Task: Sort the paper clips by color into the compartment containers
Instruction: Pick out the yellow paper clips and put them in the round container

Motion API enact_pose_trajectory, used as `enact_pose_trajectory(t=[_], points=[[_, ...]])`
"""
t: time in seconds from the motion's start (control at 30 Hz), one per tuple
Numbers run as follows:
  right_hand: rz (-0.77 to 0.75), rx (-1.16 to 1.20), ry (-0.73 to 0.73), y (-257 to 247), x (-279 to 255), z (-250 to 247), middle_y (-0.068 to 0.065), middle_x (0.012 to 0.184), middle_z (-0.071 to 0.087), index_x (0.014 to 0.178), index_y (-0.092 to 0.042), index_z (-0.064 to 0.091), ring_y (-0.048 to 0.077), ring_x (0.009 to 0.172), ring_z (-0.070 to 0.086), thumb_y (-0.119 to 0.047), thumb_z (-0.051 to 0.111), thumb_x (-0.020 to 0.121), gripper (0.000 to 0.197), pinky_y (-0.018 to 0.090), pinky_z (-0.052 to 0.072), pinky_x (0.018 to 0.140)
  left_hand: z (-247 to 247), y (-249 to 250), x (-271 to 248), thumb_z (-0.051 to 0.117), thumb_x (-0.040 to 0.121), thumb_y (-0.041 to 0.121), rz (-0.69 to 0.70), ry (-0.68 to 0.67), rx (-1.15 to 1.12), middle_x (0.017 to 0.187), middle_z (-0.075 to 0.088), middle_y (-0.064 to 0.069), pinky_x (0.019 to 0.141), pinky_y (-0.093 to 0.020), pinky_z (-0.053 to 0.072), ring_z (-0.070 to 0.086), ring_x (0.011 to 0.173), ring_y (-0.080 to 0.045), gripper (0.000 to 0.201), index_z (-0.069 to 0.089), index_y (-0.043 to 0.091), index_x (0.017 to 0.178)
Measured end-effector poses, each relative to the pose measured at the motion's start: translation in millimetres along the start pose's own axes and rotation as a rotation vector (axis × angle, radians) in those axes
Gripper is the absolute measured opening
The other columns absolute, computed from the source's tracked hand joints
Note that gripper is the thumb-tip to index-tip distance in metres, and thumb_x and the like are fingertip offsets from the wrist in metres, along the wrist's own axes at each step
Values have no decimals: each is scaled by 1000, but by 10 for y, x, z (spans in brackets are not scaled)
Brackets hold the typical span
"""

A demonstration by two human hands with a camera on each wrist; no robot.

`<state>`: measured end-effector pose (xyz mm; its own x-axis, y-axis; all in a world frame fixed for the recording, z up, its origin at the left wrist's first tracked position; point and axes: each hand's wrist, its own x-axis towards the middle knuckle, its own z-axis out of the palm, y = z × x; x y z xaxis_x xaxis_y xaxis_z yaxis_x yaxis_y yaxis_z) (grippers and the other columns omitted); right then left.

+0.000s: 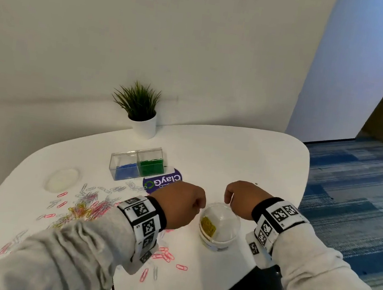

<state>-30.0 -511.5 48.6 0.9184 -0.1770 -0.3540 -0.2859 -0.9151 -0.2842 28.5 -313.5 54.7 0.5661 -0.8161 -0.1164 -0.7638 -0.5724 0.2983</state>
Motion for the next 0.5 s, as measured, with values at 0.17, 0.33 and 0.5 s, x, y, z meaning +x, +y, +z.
enact_pose_trajectory(t=[0.17,0.33,0.5], points=[[-81,-59,176,-274,18,14,-7,118,52,112,-30,55,16,111,50,-18,49,91,25,31,45,93,-314,-866,-741,46,98,20,-154,5,97,97,64,12,77,-22,43,55,87,-8,19,64,24,102],[-424,-55,220,-1202,-46,305,-10,121,52,120,-31,56,13,115,47,-31,50,97,24,27,41,96,-246,-1956,-1593,42,99,29,-491,-80,203,108,57,11,90,-24,42,56,106,-14,21,61,32,107],[-571,-234,-52,-2010,257,847,-2,136,47,135,-28,50,20,125,44,-16,47,96,41,34,41,102,109,-2452,-1958,42,96,22,-552,-25,85,132,55,11,105,-35,42,51,126,-19,43,55,45,130]])
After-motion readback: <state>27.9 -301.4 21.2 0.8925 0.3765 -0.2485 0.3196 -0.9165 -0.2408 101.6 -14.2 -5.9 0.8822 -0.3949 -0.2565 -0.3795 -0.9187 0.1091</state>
